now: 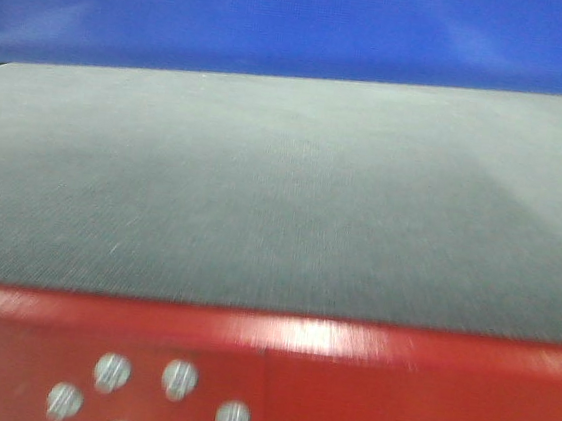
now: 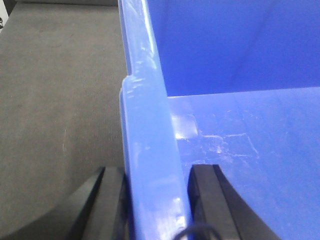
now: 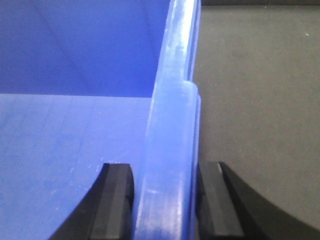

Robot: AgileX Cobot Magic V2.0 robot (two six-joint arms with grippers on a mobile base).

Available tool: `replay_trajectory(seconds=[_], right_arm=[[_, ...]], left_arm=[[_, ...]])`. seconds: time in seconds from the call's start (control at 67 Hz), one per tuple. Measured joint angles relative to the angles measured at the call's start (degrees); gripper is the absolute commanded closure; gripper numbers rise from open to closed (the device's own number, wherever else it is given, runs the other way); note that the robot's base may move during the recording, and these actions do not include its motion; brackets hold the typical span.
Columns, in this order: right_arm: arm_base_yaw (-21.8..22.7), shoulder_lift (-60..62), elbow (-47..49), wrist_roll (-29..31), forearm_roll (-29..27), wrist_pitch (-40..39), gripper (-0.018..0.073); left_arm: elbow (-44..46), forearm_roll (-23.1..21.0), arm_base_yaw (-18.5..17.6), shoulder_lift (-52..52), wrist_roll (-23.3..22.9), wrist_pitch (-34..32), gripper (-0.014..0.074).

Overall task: Move blue bin to conveyor side
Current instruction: 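Drive toward the red-framed conveyor table carrying the bin, then lower the blue bin onto the grey conveyor belt with both grippers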

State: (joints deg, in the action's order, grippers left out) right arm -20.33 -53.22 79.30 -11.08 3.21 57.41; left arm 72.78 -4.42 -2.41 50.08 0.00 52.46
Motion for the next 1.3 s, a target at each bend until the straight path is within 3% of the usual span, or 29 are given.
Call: replay_trajectory(seconds=[1.299], right_arm=[[0.0,0.0,0.0,0.0,0.0,0.0,0.0629]], left_arm=[[0.0,0.0,0.0,0.0,0.0,0.0,0.0605]])
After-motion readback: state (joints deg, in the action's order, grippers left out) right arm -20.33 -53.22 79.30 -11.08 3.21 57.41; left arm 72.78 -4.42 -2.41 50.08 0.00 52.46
